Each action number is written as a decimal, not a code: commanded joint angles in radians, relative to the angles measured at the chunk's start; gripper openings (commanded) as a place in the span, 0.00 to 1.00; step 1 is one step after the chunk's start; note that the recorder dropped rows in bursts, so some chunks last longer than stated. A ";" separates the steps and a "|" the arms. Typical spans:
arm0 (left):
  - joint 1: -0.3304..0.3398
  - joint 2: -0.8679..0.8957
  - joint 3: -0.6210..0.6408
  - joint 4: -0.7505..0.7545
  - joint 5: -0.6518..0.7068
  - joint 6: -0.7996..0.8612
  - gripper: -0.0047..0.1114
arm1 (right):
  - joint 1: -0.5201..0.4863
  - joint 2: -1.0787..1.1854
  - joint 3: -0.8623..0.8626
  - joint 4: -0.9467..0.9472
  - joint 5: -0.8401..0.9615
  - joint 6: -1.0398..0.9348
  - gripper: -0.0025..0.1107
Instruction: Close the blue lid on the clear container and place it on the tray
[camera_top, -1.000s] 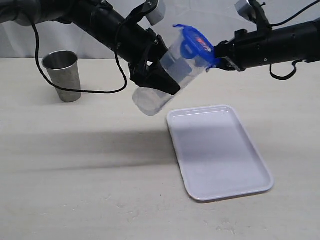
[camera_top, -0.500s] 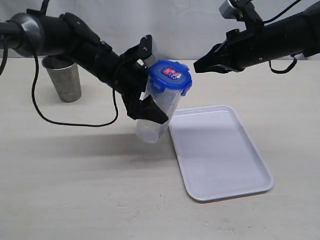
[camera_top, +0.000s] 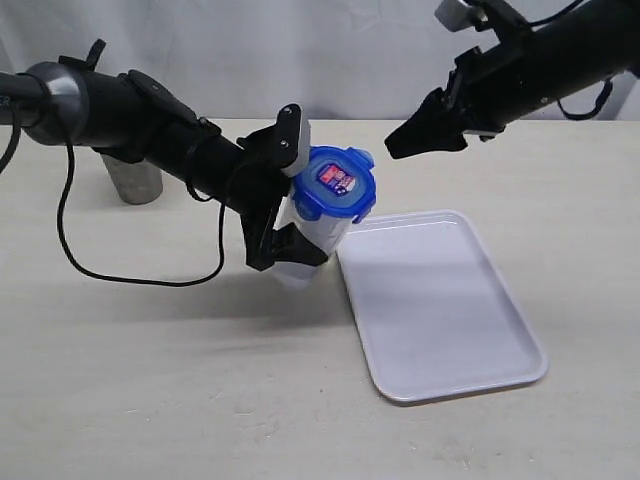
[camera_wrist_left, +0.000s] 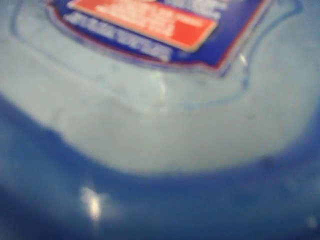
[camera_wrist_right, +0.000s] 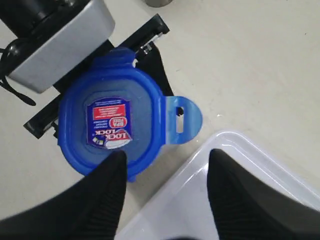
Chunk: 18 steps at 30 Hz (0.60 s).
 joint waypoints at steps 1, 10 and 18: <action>-0.002 0.000 0.010 0.087 -0.020 0.099 0.04 | 0.001 0.057 -0.160 -0.121 0.153 0.151 0.45; -0.002 0.000 0.010 0.083 -0.011 0.099 0.04 | 0.125 0.147 -0.207 -0.192 0.149 0.110 0.45; -0.002 0.000 0.010 0.083 -0.018 0.099 0.04 | 0.153 0.147 -0.207 -0.207 0.088 0.148 0.45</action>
